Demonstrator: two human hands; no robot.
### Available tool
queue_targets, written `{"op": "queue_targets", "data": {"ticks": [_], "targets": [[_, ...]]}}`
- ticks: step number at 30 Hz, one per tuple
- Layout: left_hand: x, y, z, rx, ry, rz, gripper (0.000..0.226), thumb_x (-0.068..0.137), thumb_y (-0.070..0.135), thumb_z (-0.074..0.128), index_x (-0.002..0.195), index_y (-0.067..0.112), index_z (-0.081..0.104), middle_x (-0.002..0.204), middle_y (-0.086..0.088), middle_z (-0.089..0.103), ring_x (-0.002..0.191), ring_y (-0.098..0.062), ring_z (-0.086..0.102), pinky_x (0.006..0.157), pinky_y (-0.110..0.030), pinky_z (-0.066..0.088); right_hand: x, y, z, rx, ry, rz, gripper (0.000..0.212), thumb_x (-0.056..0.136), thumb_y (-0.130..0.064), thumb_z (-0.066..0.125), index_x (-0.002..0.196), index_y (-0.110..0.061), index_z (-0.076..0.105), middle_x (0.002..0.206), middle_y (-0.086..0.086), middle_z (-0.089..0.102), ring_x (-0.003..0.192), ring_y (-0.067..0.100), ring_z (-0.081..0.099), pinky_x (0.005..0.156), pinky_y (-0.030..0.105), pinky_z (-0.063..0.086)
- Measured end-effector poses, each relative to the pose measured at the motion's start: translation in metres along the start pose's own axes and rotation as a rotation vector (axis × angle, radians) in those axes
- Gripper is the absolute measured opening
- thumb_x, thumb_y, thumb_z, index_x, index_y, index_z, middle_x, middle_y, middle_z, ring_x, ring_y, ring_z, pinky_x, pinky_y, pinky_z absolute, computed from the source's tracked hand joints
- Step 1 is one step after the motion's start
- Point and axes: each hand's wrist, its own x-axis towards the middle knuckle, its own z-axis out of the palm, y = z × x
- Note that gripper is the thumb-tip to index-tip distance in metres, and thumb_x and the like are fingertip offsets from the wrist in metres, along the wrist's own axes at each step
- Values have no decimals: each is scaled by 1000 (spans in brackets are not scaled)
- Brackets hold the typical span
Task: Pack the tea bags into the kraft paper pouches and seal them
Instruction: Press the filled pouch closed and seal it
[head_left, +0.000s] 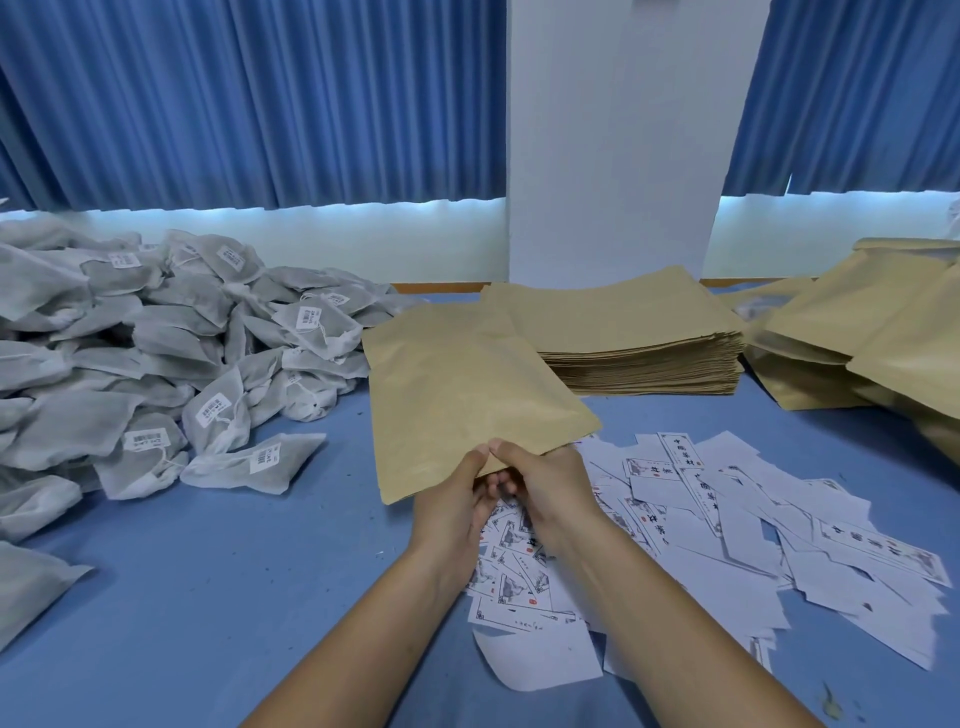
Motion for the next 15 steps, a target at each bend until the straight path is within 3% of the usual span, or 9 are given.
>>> {"op": "queue_targets", "data": {"ticks": [4,10,15], "targets": [[-2,-1,2,-18,-12,-10,12,89,6,63,84,-5,64,66,-13,64,48,-9,57,52,-16,52,0,1,2,4,26,4,10,83,4,65,75,0,61,46,1,55,33,8,45,36,16,36],[0,3,1,-19,6,27,5,88,1,61,85,-4,61,69,-11,58,48,-12,51,51,-17,48,0,3,4,104,31,46,6,86,3,60,85,-2,59,59,7,55,40,13,42,47,26,37],[-2,3,3,-15,84,110,5,90,10,63,93,8,62,76,-6,64,59,-14,56,56,-21,51,2,2,3,116,124,-12,11,85,2,64,85,-9,62,68,4,62,43,12,43,46,24,38]]}}
